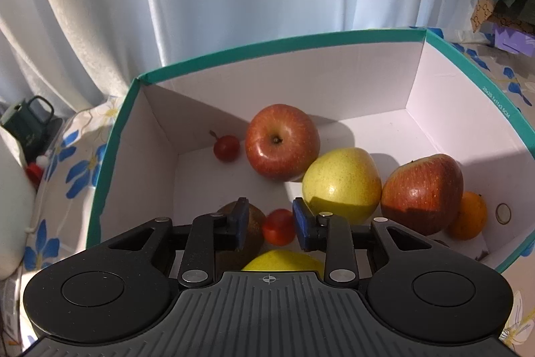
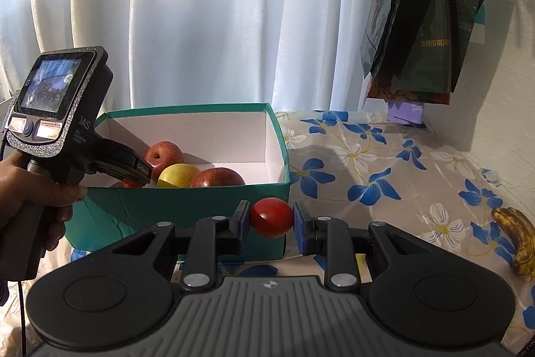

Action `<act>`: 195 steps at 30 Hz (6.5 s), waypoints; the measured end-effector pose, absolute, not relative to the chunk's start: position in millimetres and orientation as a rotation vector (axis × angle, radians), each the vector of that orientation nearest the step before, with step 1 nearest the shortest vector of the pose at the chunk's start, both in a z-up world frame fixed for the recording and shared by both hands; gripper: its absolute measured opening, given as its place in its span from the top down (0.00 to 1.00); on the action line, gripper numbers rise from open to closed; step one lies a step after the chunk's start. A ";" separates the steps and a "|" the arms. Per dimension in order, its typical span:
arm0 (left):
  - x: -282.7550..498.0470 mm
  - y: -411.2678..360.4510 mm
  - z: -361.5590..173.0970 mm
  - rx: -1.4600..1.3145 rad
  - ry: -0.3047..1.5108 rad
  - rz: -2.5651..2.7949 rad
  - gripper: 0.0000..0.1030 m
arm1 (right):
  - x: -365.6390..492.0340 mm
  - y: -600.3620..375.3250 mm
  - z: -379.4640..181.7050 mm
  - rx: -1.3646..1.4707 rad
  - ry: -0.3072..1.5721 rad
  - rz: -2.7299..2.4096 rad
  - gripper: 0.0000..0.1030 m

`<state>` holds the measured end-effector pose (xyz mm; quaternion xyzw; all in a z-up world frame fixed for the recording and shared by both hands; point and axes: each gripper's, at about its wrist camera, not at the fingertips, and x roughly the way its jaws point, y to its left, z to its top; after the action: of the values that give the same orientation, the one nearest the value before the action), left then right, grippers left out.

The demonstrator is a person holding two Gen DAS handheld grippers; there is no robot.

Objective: Organize fruits

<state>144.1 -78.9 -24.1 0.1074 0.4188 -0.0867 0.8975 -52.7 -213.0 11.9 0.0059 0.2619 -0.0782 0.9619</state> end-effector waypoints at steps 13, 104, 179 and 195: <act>129.8 -73.3 -7.7 0.224 0.805 -0.189 0.07 | -48.2 -215.5 15.7 0.006 0.521 -0.162 0.74; 48.1 -27.4 21.2 0.111 0.984 -0.168 0.00 | 29.5 -198.9 17.1 -0.058 0.638 0.027 0.00; 87.8 -59.0 15.1 0.374 1.141 -0.015 0.00 | 58.7 -195.3 1.9 -0.048 1.235 -0.189 0.00; 95.6 -61.4 5.8 0.379 1.199 0.017 0.00 | 71.6 -196.7 -4.1 -0.071 1.255 -0.181 0.00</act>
<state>95.6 -61.4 5.8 0.1775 0.5608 0.0078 0.8087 71.6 -196.7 -4.1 -0.0332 0.5860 -0.0844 0.8052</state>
